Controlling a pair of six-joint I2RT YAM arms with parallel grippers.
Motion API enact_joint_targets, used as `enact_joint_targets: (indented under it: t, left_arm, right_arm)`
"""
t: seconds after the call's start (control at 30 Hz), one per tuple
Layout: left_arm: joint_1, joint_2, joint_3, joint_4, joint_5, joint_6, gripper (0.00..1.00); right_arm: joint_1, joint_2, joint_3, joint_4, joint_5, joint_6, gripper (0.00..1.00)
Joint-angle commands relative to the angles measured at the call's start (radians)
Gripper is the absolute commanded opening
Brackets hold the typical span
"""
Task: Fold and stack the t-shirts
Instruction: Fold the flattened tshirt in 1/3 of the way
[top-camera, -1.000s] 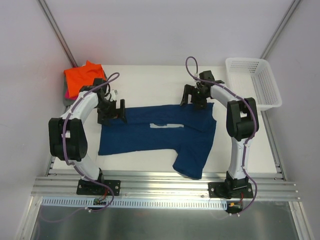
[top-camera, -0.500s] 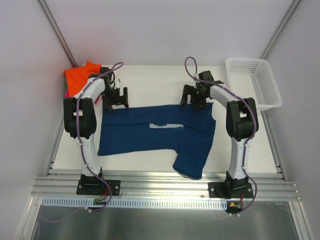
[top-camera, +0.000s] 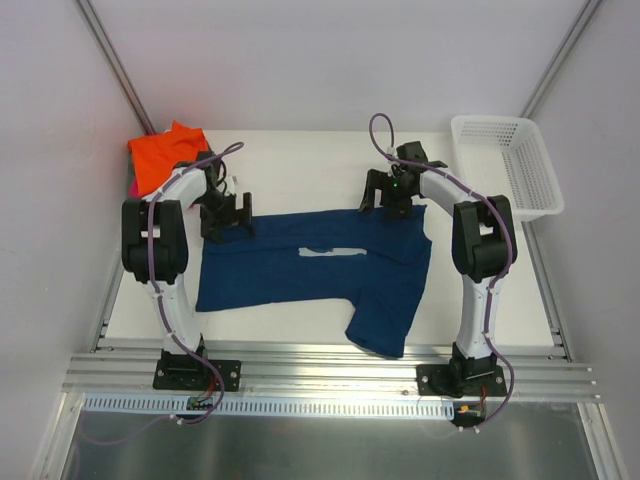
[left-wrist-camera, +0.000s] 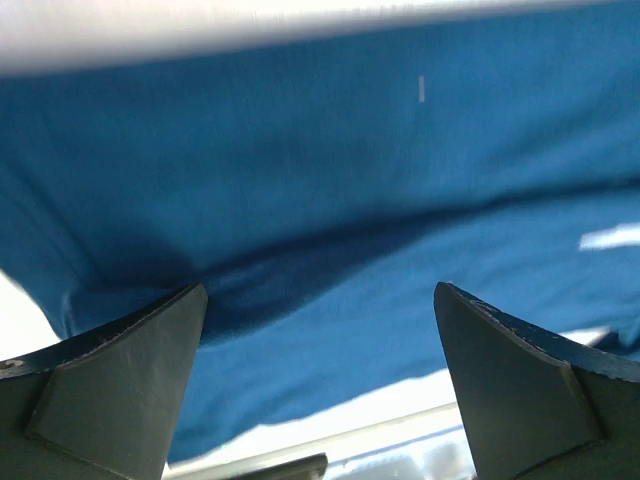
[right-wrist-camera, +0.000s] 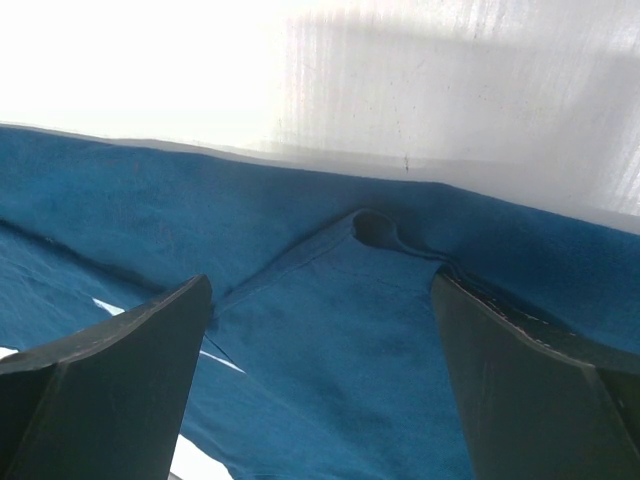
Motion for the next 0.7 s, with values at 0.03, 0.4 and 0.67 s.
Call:
enact_joint_targets:
  t: [0.03, 0.4, 0.67]
  left_arm:
    - [0.007, -0.174, -0.113, -0.031, 0.044, 0.016, 0.99]
    - [0.005, -0.403, -0.377, -0.065, 0.076, 0.002, 0.99]
    - [0.005, -0.373, -0.230, -0.027, 0.024, -0.001, 0.99]
  right_arm:
    - [0.012, 0.022, 0.039, -0.007, -0.006, 0.015, 0.97]
    - [0.013, 0.005, 0.042, 0.000, -0.009, 0.022, 0.97]
    - [0.013, -0.028, 0.012, 0.007, -0.002, 0.017, 0.97]
